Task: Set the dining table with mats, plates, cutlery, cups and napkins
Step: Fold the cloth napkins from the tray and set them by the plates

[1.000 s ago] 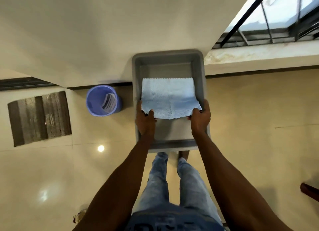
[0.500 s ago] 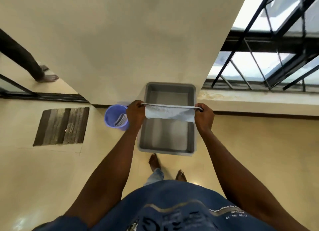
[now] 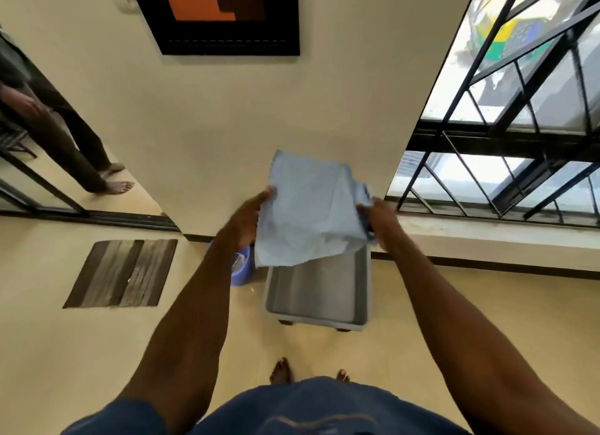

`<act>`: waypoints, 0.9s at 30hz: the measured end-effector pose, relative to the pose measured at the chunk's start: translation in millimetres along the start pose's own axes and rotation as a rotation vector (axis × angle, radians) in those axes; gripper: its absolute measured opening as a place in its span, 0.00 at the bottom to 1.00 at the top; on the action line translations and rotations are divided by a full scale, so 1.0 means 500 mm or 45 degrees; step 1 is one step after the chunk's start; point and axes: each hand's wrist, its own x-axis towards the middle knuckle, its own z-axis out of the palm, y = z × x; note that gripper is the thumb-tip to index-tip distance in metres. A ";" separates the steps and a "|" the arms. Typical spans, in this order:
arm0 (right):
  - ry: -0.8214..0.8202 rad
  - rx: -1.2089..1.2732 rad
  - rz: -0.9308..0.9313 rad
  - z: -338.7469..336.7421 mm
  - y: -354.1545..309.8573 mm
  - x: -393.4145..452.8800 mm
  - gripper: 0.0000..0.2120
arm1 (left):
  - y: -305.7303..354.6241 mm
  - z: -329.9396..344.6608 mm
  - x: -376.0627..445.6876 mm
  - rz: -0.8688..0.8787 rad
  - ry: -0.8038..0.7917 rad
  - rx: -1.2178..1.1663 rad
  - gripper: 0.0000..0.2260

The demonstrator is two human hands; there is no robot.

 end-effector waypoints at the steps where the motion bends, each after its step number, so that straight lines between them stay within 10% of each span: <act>1: 0.014 -0.033 0.044 0.011 0.029 -0.006 0.10 | -0.038 -0.005 -0.003 -0.090 -0.074 -0.052 0.19; 14: -0.395 0.322 0.720 0.017 0.206 -0.068 0.29 | -0.140 -0.069 0.067 -0.390 0.097 0.195 0.15; 21: -0.145 0.206 0.425 0.007 0.184 -0.048 0.36 | -0.120 -0.090 0.049 -0.283 0.018 0.447 0.16; 24: -0.100 0.035 0.411 0.009 0.167 -0.044 0.26 | -0.129 -0.093 0.064 -0.155 0.113 0.381 0.33; 27: 0.043 0.135 0.275 -0.002 0.149 -0.032 0.15 | -0.132 -0.106 0.075 -0.032 0.207 0.369 0.26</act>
